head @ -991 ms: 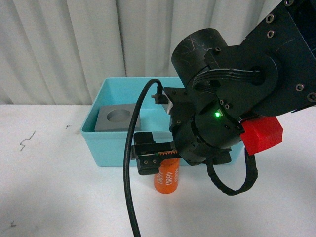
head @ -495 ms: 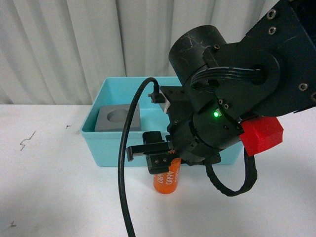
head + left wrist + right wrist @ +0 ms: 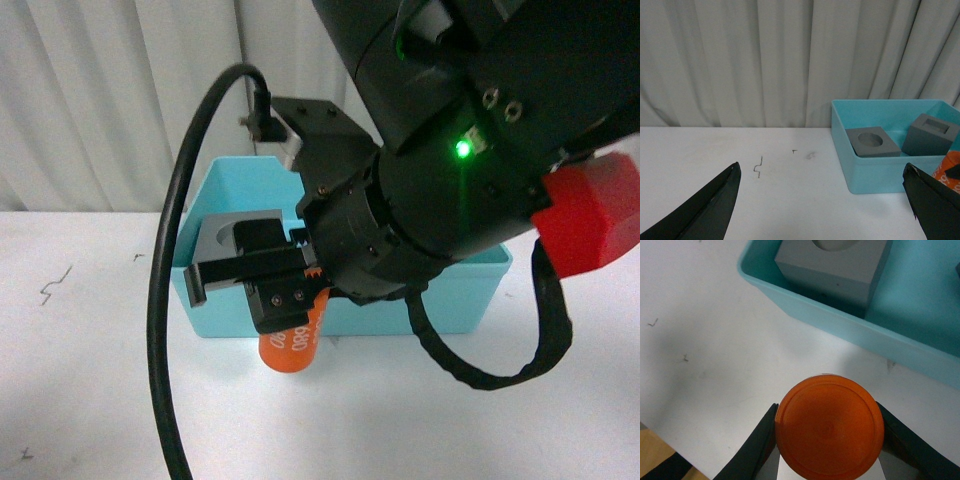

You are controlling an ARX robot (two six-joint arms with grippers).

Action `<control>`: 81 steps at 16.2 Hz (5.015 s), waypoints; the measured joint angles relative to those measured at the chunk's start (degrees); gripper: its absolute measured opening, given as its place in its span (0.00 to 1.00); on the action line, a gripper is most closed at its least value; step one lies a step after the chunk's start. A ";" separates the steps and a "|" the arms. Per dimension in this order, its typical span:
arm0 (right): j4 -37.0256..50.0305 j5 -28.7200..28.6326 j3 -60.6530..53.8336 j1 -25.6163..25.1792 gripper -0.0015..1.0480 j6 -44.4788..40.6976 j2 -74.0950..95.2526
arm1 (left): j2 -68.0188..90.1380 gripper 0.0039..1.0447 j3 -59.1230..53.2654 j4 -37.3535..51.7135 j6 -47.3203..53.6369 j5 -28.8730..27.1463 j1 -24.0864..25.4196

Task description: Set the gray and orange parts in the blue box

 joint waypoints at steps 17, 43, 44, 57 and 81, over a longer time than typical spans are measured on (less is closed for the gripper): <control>-6.56 -5.09 15.69 -13.99 0.45 -4.17 1.68 | -0.02 0.94 0.00 0.00 0.00 0.02 0.00; -11.87 -2.25 34.99 -12.07 0.94 -5.86 25.07 | -0.02 0.94 0.00 -0.02 0.00 0.02 0.00; -11.67 -2.25 34.10 -12.39 0.94 -5.66 23.93 | 0.00 0.94 0.00 0.00 0.00 0.02 0.00; 55.01 22.58 -22.82 -20.09 0.45 -8.20 -21.75 | 0.00 0.94 0.00 0.00 0.00 0.00 0.00; 39.82 8.24 -66.42 -34.01 0.02 -8.50 -75.14 | -0.02 0.94 0.00 0.00 0.00 0.02 0.00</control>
